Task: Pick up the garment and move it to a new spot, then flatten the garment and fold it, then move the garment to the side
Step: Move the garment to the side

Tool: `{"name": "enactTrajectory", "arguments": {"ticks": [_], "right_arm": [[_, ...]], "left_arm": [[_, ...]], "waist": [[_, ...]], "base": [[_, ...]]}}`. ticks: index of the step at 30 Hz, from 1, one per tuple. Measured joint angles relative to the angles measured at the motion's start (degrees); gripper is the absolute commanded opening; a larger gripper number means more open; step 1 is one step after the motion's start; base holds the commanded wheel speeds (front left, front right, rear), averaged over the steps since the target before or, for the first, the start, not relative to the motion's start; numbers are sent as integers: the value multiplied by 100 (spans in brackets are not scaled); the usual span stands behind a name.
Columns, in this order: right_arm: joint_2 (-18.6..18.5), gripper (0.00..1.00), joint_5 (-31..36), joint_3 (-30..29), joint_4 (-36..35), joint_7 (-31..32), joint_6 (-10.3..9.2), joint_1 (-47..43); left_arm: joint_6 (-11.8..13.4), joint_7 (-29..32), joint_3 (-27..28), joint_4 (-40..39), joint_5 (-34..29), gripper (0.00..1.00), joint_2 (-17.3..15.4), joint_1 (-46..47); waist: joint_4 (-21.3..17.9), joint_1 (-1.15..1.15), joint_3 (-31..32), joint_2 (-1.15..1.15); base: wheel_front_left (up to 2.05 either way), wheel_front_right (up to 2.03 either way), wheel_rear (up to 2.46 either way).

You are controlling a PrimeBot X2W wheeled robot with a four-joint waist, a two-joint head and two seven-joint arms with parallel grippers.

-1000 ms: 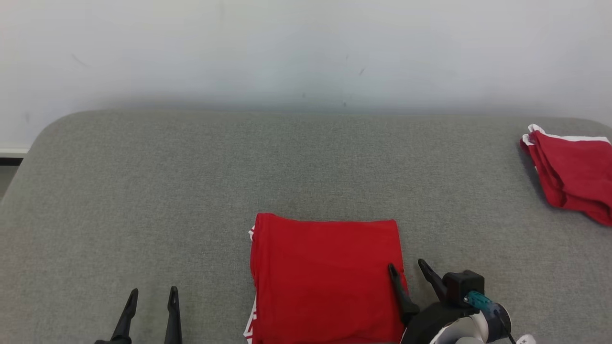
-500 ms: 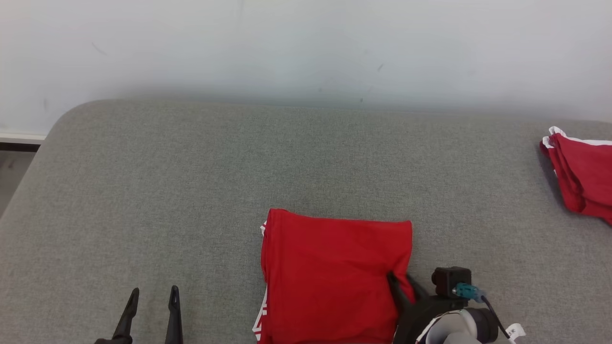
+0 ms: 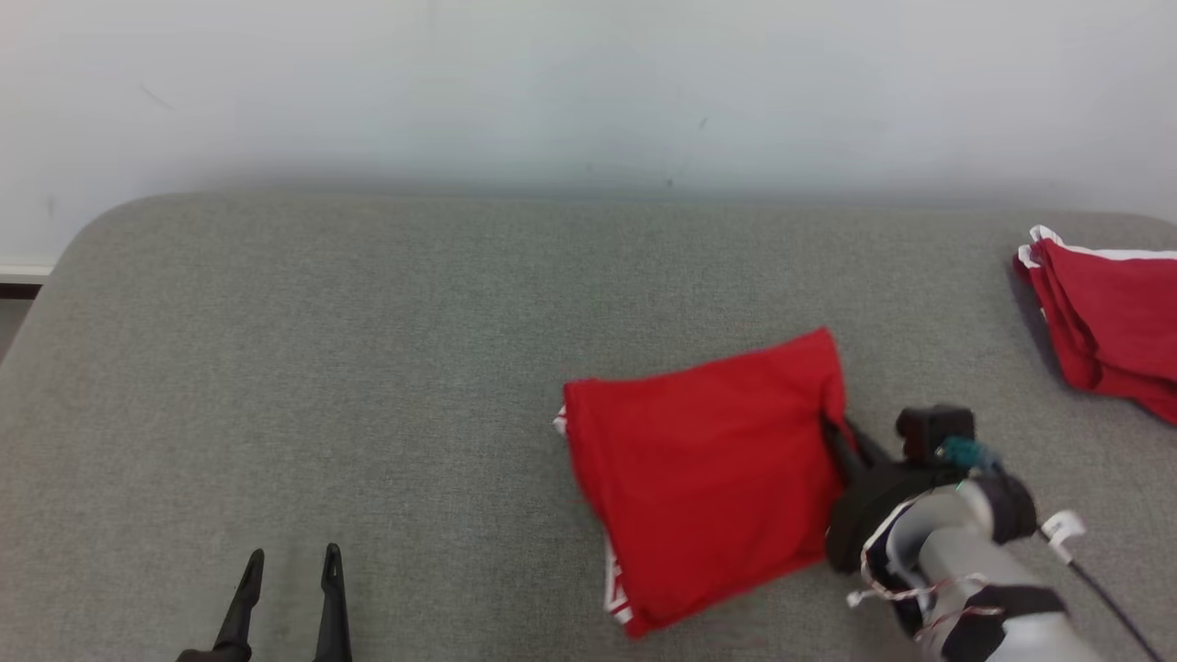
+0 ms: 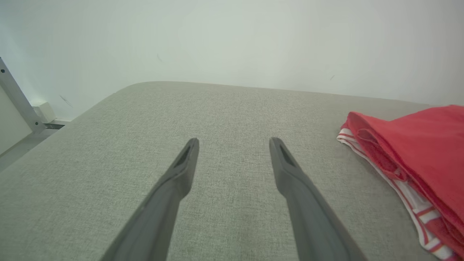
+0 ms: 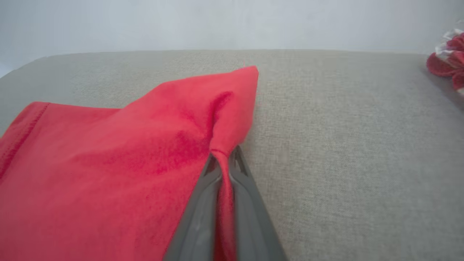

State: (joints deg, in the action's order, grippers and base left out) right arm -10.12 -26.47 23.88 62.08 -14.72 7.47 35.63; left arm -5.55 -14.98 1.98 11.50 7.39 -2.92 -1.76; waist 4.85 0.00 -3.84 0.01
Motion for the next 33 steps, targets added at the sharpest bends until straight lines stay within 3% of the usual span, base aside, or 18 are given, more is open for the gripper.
{"name": "enactTrajectory", "arguments": {"ticks": [11, 22, 33], "right_arm": [[-1036, 0, 108, 258, -5, 71, 0, 804], [-2350, 0, 335, 784, -347, 568, 0, 1905], [-3219, 0, 343, 1103, -673, 1084, 0, 2696]], "left_arm": [[9, -4, -103, -81, 26, 100, 1, 209], [-101, -4, -258, -245, -124, 100, 3, 798], [-152, -5, -315, -417, -267, 100, 3, 1052]], "waist": [[-197, 0, -316, 0], [-417, 1, -1010, 0], [-586, 1, -1528, 0]], "base": [[0, 0, 0], [0, 0, 0], [0, 0, 0]]}}
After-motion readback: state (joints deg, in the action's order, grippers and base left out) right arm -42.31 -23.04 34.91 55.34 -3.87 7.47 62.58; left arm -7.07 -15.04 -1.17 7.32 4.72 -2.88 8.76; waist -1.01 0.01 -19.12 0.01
